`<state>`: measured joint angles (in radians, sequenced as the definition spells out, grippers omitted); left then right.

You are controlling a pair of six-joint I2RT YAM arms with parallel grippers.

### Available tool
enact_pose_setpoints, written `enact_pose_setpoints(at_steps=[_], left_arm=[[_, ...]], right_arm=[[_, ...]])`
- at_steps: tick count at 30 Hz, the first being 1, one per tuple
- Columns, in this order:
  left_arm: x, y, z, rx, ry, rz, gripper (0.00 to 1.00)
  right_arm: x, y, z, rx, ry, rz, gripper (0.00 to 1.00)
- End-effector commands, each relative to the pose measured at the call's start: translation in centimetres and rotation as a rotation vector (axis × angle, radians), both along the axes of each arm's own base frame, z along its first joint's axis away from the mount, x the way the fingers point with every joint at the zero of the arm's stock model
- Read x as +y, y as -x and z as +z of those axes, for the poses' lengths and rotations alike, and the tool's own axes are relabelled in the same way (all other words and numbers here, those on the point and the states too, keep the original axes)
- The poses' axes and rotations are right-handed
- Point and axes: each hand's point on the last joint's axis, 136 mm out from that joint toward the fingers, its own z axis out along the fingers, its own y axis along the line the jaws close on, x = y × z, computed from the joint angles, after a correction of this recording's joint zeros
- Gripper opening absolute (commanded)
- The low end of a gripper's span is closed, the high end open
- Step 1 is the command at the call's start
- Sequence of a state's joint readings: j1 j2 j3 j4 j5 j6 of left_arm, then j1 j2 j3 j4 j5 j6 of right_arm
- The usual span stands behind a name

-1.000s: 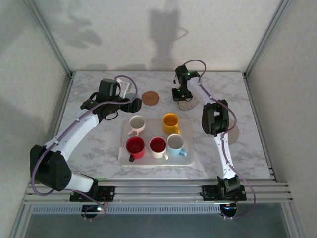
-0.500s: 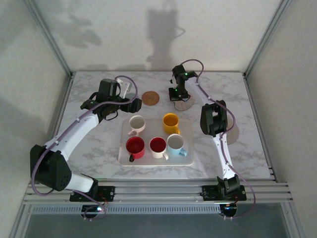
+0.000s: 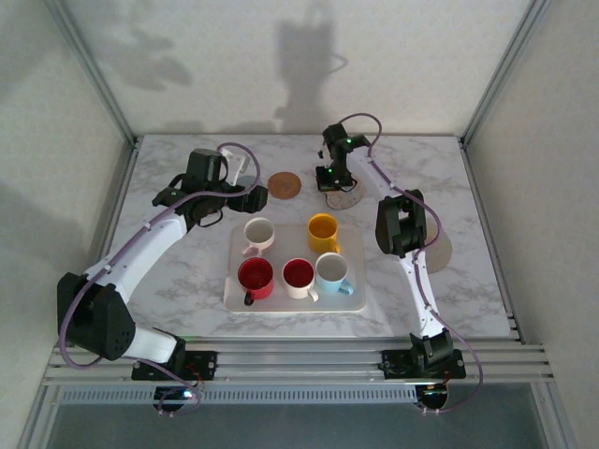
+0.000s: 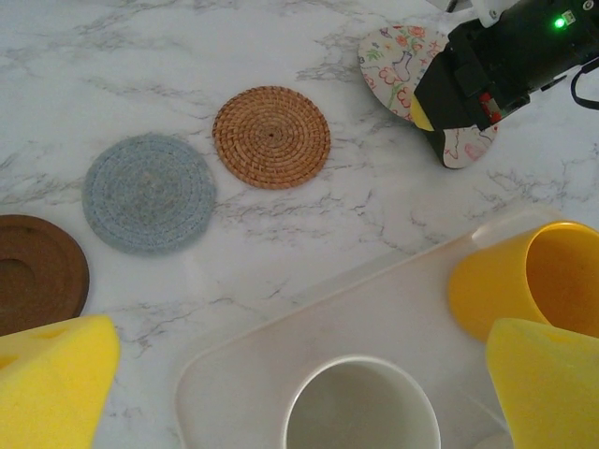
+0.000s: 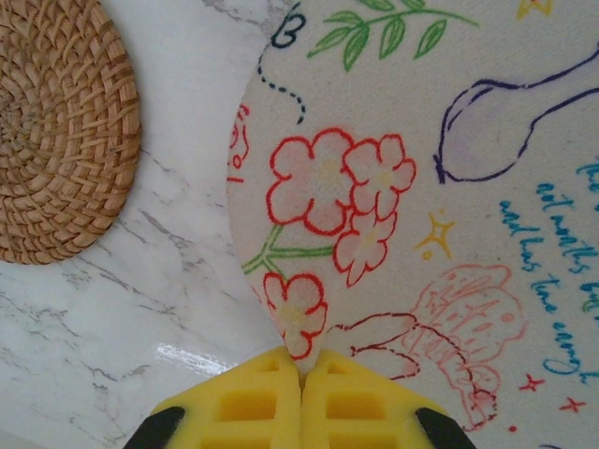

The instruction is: Place the cup by the coaster

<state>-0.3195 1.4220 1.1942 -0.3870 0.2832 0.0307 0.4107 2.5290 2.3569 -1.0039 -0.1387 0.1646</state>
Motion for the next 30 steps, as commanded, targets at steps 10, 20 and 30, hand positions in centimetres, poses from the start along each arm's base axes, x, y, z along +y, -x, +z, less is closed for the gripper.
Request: enact_pose_setpoints(at_steps=[10,20,30], left_arm=[[0.4,0.5,-1.3,0.024,-0.044,0.003,1.00],[0.6,0.6,-1.6,0.028,-0.049,0.005,1.00],[0.6,0.7,-1.7,0.032,-0.052,0.004,1.00]], right_arm=[[2.0,0.2,-0.3,0.021,-0.060,0.020,0.04],[2.5,0.1,-0.8,0.033,-0.078,0.019,0.06],[2.8,0.2,-0.9,0.045,-0.099,0.019,0.17]])
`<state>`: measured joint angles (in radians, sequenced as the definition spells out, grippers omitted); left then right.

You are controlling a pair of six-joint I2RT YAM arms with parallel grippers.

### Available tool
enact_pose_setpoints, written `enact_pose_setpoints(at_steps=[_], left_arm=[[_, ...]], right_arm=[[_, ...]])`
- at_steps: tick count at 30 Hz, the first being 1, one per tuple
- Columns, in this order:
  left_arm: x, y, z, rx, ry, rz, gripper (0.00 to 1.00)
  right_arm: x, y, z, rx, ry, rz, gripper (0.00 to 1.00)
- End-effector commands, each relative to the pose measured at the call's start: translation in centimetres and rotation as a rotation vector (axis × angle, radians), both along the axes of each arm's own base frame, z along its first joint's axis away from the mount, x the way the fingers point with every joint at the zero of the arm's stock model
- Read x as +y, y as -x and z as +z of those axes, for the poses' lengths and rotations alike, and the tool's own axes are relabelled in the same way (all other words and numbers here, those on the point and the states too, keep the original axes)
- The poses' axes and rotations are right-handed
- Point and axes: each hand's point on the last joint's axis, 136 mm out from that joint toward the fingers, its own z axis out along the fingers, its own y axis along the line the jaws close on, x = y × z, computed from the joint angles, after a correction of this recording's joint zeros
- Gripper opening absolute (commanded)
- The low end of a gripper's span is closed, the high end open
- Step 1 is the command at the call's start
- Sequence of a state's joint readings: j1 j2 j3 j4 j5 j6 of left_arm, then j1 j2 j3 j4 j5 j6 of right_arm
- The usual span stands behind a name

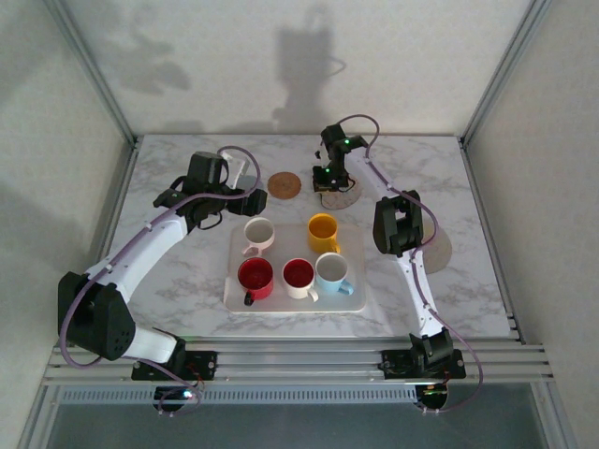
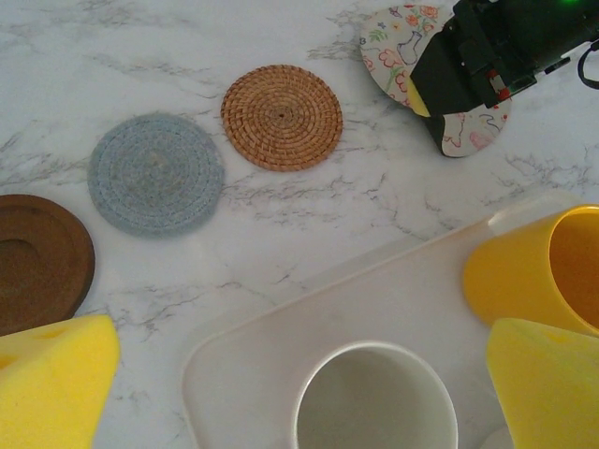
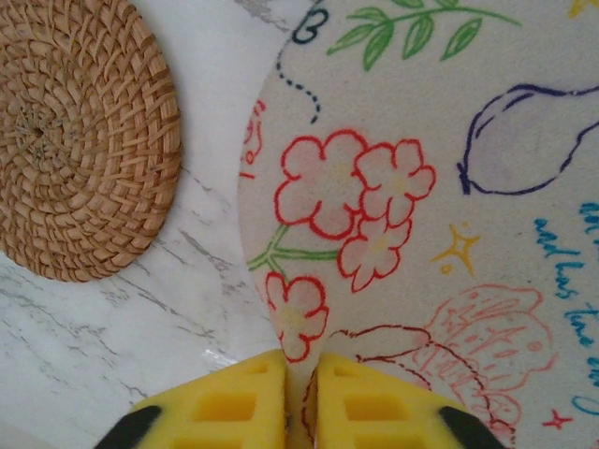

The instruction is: Place the cup by the coaster

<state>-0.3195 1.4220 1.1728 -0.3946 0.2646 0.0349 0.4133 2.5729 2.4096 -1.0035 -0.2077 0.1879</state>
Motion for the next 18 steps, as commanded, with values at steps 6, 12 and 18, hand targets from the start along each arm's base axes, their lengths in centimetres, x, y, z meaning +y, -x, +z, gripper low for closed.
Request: enact_pose_setpoints(at_steps=[6,12,18], left_arm=[[0.2,0.5,-0.6,0.010,-0.030,-0.008,1.00],[0.1,0.4,-0.3,0.005,-0.027,-0.009,1.00],[0.3,0.5,0.1,-0.003,-0.033,-0.009,1.00]], right_arm=[[1.2,0.3,-0.2,0.016,-0.030,0.011,0.29],[1.6,0.4,0.9,0.004,-0.051,0.020,0.39],[1.6,0.4,2.7,-0.024,-0.070,0.017,0.55]])
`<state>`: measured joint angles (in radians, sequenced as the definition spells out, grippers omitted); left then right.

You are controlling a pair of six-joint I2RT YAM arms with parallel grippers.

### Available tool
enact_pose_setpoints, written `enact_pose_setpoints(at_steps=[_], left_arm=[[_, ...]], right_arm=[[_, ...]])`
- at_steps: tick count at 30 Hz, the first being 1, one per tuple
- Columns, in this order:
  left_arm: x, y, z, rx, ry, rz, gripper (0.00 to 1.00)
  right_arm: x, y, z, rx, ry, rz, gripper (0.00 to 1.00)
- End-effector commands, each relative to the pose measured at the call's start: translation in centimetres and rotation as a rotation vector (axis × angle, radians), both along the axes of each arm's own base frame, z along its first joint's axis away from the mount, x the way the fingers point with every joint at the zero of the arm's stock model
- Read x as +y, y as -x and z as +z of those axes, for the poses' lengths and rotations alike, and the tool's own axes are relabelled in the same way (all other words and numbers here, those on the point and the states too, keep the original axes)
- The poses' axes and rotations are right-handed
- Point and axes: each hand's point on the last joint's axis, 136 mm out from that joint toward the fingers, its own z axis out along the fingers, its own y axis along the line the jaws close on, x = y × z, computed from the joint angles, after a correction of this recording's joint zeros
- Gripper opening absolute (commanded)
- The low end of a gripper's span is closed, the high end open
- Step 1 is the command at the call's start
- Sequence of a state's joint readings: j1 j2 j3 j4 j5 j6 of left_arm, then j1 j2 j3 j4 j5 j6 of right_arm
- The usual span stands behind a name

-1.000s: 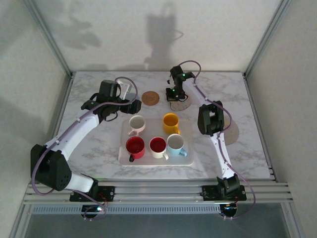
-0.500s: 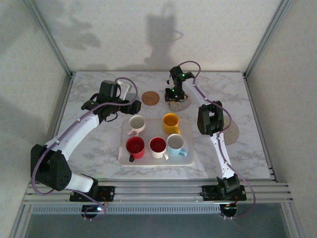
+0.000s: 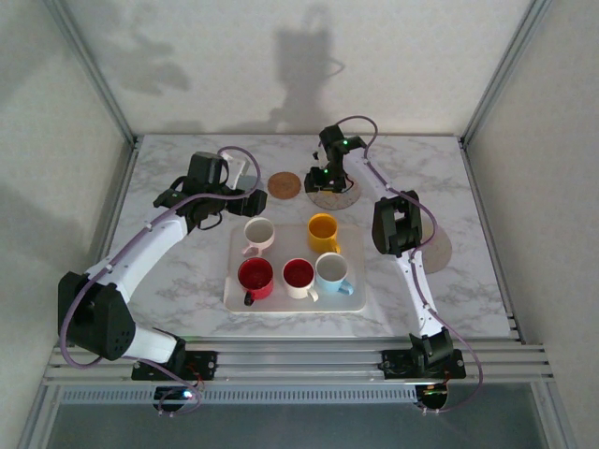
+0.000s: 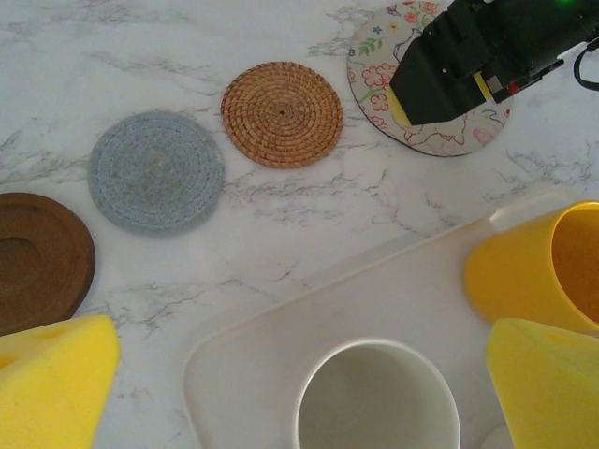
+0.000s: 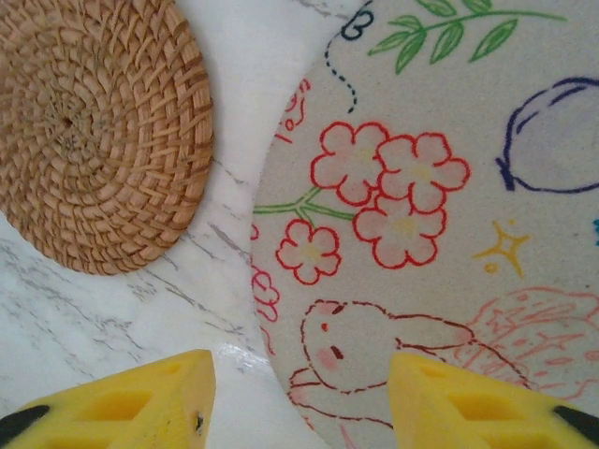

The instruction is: Place the cup by the coaster

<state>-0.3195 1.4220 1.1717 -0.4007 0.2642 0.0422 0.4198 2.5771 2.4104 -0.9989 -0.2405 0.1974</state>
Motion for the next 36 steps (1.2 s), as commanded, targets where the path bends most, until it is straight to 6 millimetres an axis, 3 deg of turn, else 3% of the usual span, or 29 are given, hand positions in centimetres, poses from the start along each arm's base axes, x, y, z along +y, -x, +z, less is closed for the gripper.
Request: enact_pose_setpoints(at_steps=[1,8,15,17,20,25,30,36], left_arm=[[0.2,0.4,0.4,-0.012,-0.025,-0.004,1.00],[0.4,0.4,2.0,-0.047,-0.027,0.001,1.00],[0.3,0.9,5.8,-0.123,-0.021,-0.029,1.00],[0.0,1.2,6.8,-0.149,-0.006,-0.048,1.00],[-0.5,1.4,8.3,-0.186,0.013,-0.072,1.00],[-1.8,1.9,10.0,-0.226,0.056,-0.117,1.00],[-4.5,3.2,11.0,-0.260,0.107,-0.231,1.00],[-7.5,4.0,11.3,-0.280,0.111,-0.312,1.00]], right_arm=[[0.8,0.0,3.2,-0.046,-0.044,0.007,0.57],[0.8,0.0,7.0,-0.111,-0.077,0.002,0.65],[-0.2,0.9,12.8,-0.236,-0.107,-0.014,0.85],[-0.6,1.4,14.5,-0.269,-0.115,-0.020,0.98],[-1.5,2.6,16.6,-0.305,-0.112,-0.033,0.99],[-4.0,5.0,18.9,-0.355,-0.071,-0.076,0.99],[-7.3,7.9,20.6,-0.411,-0.034,-0.140,0.99],[-12.3,11.7,20.5,-0.403,0.014,-0.259,0.98]])
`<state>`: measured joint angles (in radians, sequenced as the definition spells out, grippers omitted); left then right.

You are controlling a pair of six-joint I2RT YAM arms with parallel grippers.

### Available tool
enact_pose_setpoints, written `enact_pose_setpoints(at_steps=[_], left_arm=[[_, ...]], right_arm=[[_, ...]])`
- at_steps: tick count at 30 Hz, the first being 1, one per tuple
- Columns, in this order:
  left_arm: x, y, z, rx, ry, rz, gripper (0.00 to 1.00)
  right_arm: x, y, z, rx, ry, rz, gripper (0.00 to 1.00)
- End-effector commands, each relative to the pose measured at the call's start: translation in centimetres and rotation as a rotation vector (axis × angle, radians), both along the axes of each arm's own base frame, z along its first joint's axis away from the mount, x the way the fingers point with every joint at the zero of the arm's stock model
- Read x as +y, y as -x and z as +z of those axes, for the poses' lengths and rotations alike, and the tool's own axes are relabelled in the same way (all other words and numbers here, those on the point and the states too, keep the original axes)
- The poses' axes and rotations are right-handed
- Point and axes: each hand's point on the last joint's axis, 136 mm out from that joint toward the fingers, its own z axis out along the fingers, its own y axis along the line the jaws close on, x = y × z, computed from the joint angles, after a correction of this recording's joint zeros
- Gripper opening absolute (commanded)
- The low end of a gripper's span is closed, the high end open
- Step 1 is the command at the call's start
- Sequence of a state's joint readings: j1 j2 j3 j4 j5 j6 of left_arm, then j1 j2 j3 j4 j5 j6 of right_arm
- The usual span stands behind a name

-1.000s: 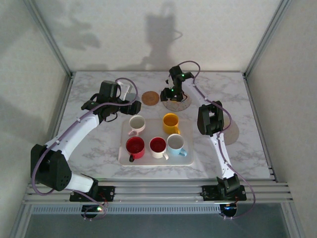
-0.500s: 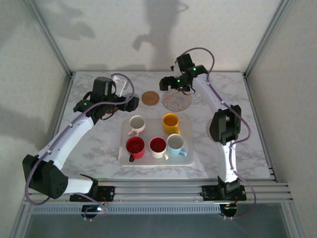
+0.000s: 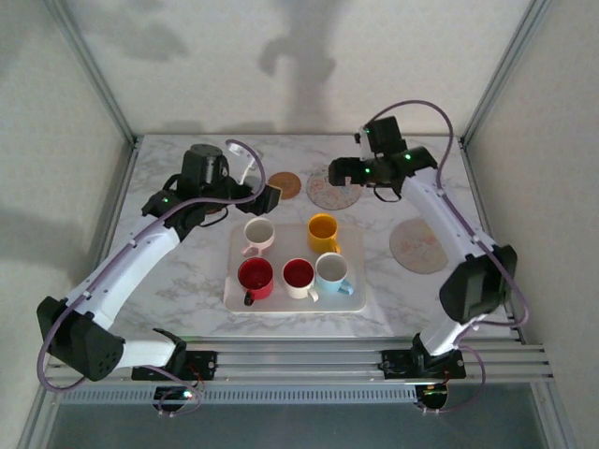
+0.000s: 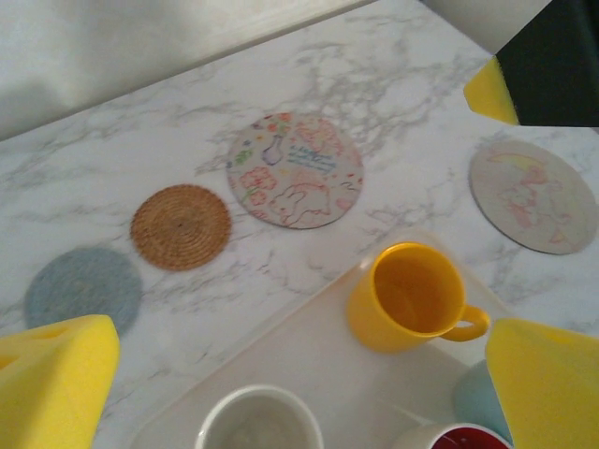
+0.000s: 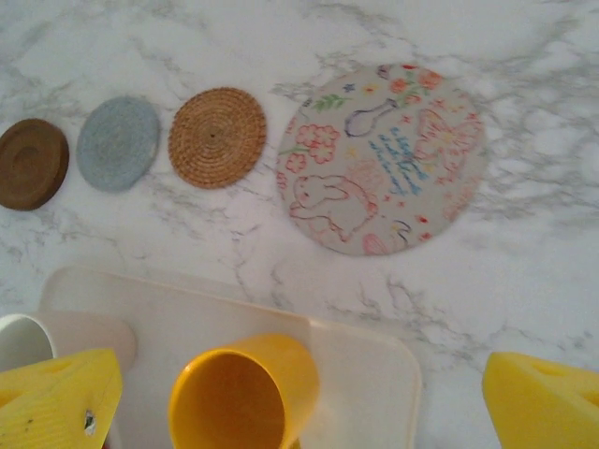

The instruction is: Place the cup by the coaster

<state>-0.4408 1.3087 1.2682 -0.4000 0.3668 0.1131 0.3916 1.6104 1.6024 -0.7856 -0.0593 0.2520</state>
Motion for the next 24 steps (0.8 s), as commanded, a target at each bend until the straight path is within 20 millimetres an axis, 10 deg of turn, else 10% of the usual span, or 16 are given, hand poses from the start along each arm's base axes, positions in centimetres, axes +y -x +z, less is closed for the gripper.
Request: enact_pose_setpoints(at_steps=[1,12,24], left_arm=[[-2.2,0.6,2.3,-0.071,0.027,-0.075,1.00],[-8.4,2.5,0.0,-0.023,0.036,-0.207,1.00],[-11.7,4.1,-3.7,0.057,0.017,-0.259,1.00]], right_arm=[[-3.7,1.5,0.0,-0.004,0.022,-0.126,0.98],[-12.7,7.6,-7.2,0.161,0.060,-0.389,0.82],[-15.4,8.9,-13.3,0.292,0.050,-0.480,0.78]])
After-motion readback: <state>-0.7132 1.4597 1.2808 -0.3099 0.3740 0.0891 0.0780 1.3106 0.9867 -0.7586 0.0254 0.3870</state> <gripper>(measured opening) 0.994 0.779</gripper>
